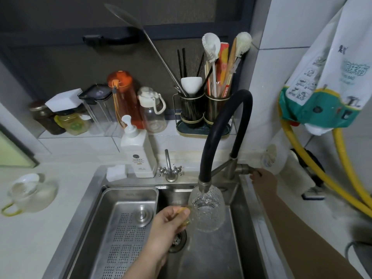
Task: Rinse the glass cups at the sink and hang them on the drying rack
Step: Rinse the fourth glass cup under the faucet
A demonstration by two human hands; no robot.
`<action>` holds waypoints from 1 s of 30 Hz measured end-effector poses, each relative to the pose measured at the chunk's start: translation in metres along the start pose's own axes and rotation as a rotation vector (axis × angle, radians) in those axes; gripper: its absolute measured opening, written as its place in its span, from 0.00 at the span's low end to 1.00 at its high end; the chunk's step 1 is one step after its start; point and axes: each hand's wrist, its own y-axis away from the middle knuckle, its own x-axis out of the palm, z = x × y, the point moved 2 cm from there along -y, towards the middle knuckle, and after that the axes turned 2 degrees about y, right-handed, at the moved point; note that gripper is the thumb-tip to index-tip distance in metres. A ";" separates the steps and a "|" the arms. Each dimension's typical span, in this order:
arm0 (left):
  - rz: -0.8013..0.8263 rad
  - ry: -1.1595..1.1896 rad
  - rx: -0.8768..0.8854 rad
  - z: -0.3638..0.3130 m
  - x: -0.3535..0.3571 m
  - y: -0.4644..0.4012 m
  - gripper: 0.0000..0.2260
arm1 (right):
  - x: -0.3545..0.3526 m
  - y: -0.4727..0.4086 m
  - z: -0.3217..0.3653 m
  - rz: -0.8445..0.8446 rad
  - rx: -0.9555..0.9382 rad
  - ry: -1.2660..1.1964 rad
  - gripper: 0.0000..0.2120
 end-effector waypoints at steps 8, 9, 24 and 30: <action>0.025 -0.021 0.019 0.003 -0.005 -0.001 0.03 | 0.002 -0.007 -0.005 0.018 0.021 0.026 0.13; 0.032 -0.027 0.020 0.004 -0.007 0.000 0.03 | 0.001 -0.006 -0.004 0.027 0.021 0.026 0.12; 0.042 -0.136 0.015 0.002 -0.039 -0.014 0.03 | 0.032 0.197 0.057 0.731 -0.157 -0.374 0.38; 0.179 -0.272 0.065 -0.002 -0.042 -0.011 0.04 | 0.023 0.230 0.072 0.420 -0.234 -0.361 0.28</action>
